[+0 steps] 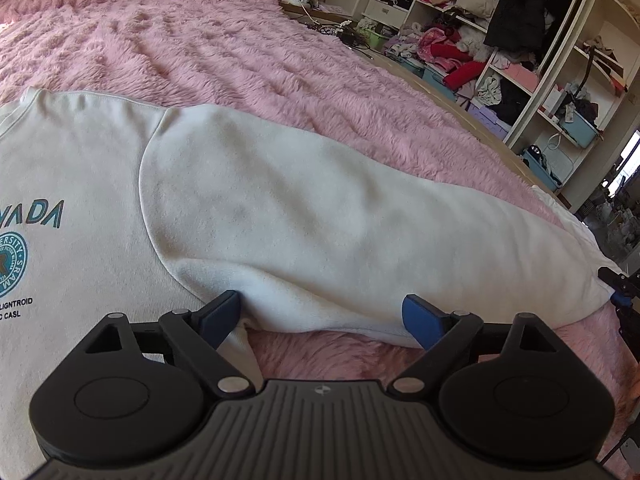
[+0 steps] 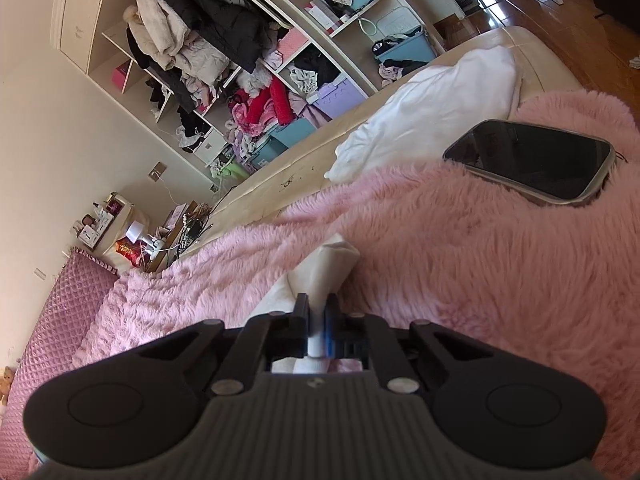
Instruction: Fold small clothes
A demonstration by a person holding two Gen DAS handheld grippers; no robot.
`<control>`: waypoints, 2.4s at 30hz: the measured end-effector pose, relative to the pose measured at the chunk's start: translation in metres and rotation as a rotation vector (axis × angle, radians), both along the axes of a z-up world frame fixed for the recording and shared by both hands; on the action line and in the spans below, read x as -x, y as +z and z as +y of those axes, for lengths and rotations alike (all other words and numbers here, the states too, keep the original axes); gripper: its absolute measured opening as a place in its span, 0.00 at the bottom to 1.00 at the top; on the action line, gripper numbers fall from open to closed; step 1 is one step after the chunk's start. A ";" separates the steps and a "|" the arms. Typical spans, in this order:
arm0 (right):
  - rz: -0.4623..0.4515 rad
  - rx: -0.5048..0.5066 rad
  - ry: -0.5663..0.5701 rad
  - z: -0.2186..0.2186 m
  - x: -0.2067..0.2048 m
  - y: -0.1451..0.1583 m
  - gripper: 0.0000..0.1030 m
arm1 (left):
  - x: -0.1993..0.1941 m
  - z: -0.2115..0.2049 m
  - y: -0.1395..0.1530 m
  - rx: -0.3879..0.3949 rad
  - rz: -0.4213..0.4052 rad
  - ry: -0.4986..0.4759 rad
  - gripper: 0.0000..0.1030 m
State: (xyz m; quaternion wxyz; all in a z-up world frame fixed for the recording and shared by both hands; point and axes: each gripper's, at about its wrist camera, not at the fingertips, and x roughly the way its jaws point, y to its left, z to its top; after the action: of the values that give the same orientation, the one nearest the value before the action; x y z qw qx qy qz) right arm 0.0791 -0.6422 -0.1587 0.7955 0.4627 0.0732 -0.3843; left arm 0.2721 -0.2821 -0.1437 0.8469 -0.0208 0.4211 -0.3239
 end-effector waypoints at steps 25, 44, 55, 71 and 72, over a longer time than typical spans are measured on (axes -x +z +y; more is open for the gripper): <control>-0.308 0.187 0.559 0.259 -0.166 0.168 0.02 | 0.035 0.293 0.070 0.247 0.073 0.469 0.98; -0.048 0.200 1.301 0.598 -0.239 0.027 0.45 | 0.067 0.465 0.016 0.339 0.125 0.804 0.98; 0.106 0.559 1.113 0.462 -0.174 0.059 0.53 | 0.024 0.436 -0.006 0.507 0.162 0.743 0.98; 0.645 0.935 0.903 0.386 -0.150 -0.002 0.55 | -0.036 0.428 -0.029 0.674 0.079 0.905 1.00; 0.671 0.967 0.903 0.387 -0.153 -0.007 0.55 | -0.038 0.427 -0.028 0.686 0.068 0.895 1.00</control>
State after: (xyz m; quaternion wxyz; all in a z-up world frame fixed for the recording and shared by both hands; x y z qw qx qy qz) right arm 0.2324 -0.2547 -0.1658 0.9260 -0.1566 0.3180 -0.1298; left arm 0.3096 0.1452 -0.1721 0.8323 -0.4821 0.2690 -0.0507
